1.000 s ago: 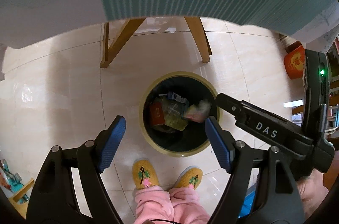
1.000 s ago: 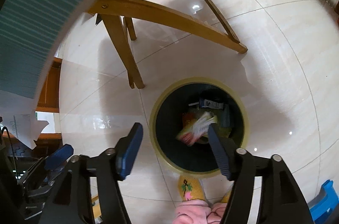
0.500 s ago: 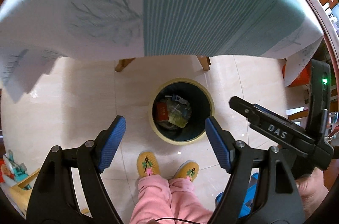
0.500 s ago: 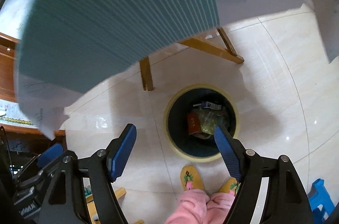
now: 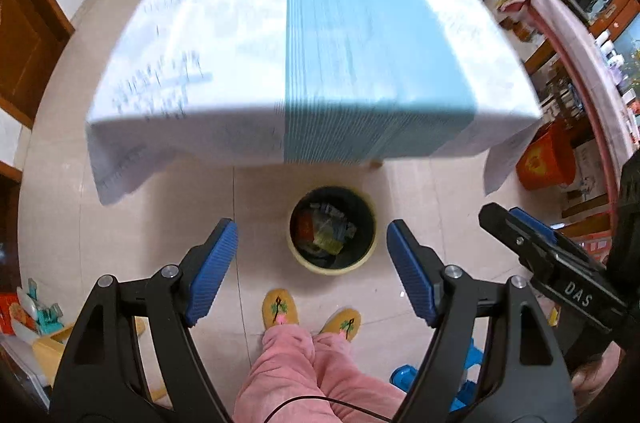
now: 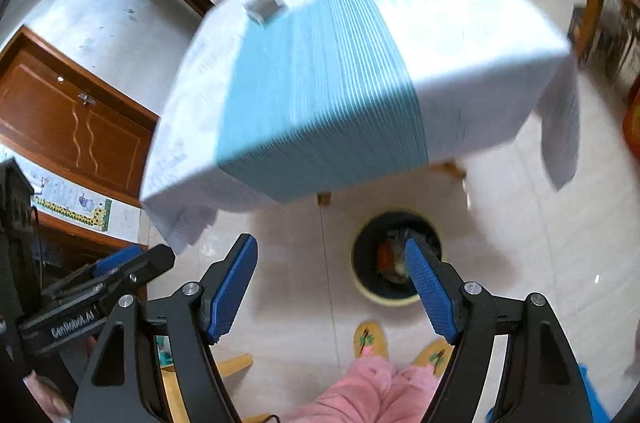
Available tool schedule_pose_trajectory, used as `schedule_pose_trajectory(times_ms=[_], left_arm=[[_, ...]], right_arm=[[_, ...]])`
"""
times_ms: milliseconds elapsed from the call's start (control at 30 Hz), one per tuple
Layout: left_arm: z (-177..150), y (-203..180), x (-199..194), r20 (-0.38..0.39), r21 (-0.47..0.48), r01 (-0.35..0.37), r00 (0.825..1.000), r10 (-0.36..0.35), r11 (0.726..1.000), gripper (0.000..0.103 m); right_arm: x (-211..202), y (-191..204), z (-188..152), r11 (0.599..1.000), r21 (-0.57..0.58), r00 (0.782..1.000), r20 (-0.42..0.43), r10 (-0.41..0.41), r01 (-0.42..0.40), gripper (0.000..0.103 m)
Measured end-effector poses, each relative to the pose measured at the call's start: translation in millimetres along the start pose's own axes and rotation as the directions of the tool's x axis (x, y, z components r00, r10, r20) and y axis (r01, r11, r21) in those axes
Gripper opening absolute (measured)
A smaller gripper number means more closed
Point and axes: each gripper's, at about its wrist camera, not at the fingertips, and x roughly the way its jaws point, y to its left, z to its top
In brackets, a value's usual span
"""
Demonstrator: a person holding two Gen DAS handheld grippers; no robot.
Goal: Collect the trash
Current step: 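Raise both grippers back over the table toward the remaining trash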
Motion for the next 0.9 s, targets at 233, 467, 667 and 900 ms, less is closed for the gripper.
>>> schedule_pose_trajectory(times_ms=[233,467,667,900], left_arm=[[35.8,-12.4,-75.8,0.130,0.005,0.019,0.991,-0.019,1.000,0.075],[82.2,-19.5,-115.8,0.212,-0.003,0.036,0.977,-0.035,0.999,0.075],[126.4,-16.0,-115.2,0.235,0.022,0.046,0.971,-0.050,0.999,0.075],[198.8,-4.1,-93.4,0.237,0.044,0.084,0.967,-0.092,0.996,0.075]], right_arm=[[-76.8,27.1,42.5,0.997,-0.072,0.994,0.111,0.020,-0.012,0.079],[-111.9,53.0,90.3,0.990,-0.141,0.980,0.197,0.035,-0.007,0.079],[-116.8,78.1,139.8,0.985,-0.173,0.966,0.255,0.032,0.013,0.079],[-104.7,99.7,207.8,0.986,-0.156,0.952,0.305,-0.007,0.057,0.079]])
